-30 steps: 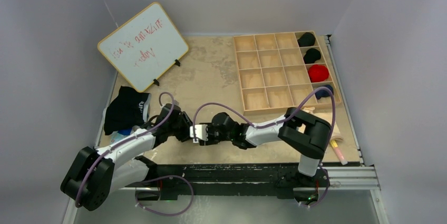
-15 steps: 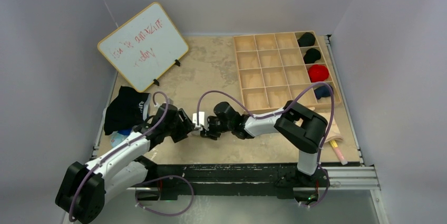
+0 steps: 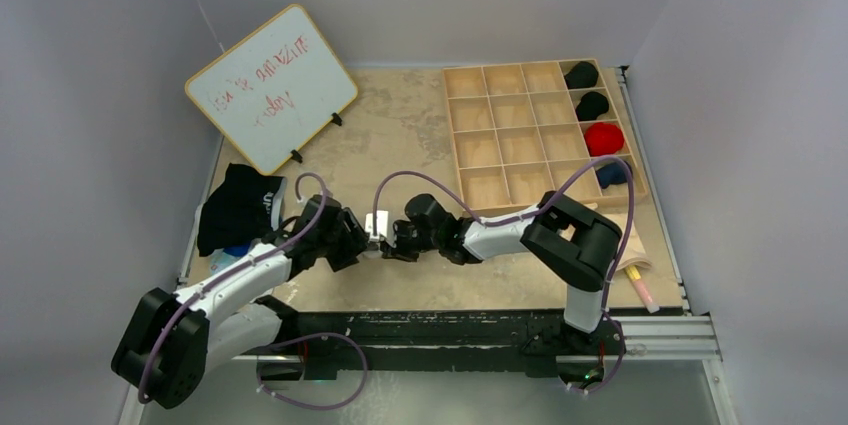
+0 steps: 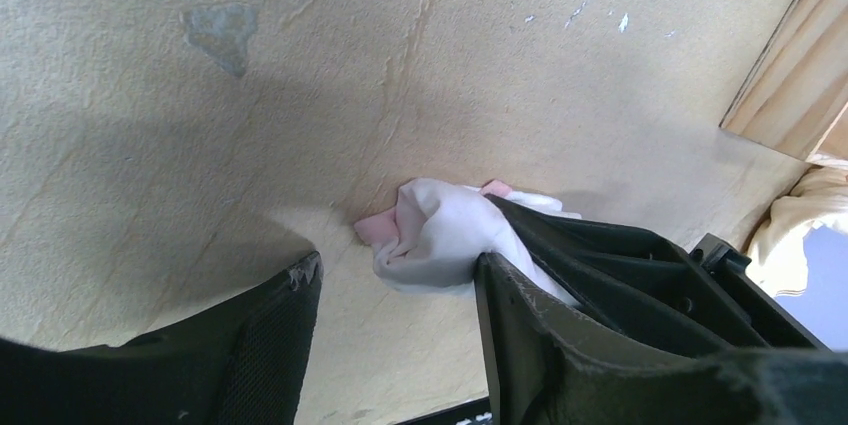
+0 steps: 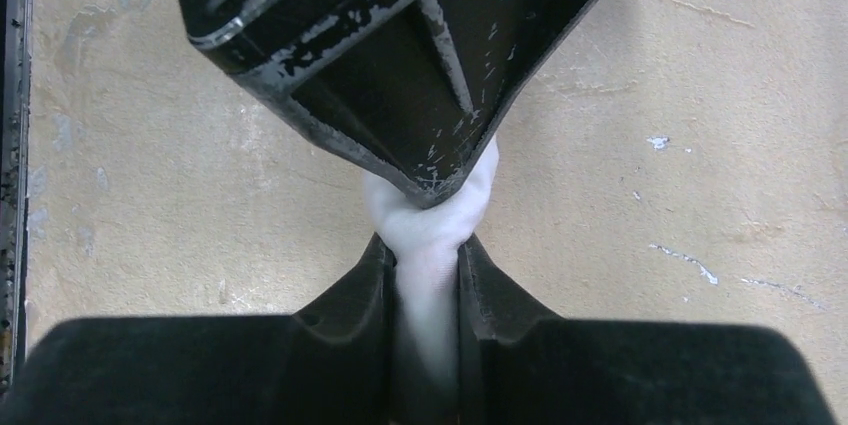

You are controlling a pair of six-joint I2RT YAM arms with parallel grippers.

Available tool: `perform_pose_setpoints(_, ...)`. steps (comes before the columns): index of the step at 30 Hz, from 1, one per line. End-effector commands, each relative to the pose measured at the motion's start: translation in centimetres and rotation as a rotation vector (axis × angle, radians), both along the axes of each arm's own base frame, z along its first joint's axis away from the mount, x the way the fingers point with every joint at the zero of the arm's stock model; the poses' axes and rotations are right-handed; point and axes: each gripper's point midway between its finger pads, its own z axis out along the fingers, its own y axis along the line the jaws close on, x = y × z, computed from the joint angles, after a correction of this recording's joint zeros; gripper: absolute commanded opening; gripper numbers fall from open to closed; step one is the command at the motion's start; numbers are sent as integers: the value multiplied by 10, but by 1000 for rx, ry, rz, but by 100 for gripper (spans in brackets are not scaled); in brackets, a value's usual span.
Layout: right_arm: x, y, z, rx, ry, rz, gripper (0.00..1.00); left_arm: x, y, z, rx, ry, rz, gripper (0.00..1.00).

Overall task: Roll the underwear
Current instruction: Pick up the underwear from the center of the board.

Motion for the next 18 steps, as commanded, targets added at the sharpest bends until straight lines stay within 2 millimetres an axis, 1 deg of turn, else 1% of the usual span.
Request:
perform_pose_setpoints(1,-22,-57,-59,-279,139,-83,9,11,3,17,19,-53,19,57)
perform_pose_setpoints(3,-17,-56,-51,-268,164,-161,5,11,11,23,42,-59,49,59)
perform_pose_setpoints(4,-11,-54,-44,-254,178,-215,3,13,18,27,70,-72,83,61)
perform_pose_setpoints(5,-6,-52,-34,-235,194,-264,0,13,25,32,85,-79,112,62)
perform_pose_setpoints(6,-1,-52,-26,-221,223,-318,0,13,33,37,108,-89,153,62)
perform_pose_setpoints(8,16,-55,-6,-172,300,-469,0,11,50,48,134,-116,246,65)
perform_pose_setpoints(10,27,-58,17,-122,384,-550,0,8,66,62,151,-160,320,73)
perform_pose_setpoints(12,36,-63,39,-72,452,-601,0,4,78,75,152,-209,366,76)
perform_pose_setpoints(14,46,-71,58,-33,494,-647,0,1,85,86,141,-254,389,78)
perform_pose_setpoints(15,54,-73,70,-4,499,-669,0,-1,86,89,131,-267,391,78)
perform_pose_setpoints(16,58,-82,74,-13,515,-699,0,-3,87,90,124,-276,392,79)
perform_pose_setpoints(18,72,-94,90,16,520,-747,0,-6,86,91,108,-277,387,79)
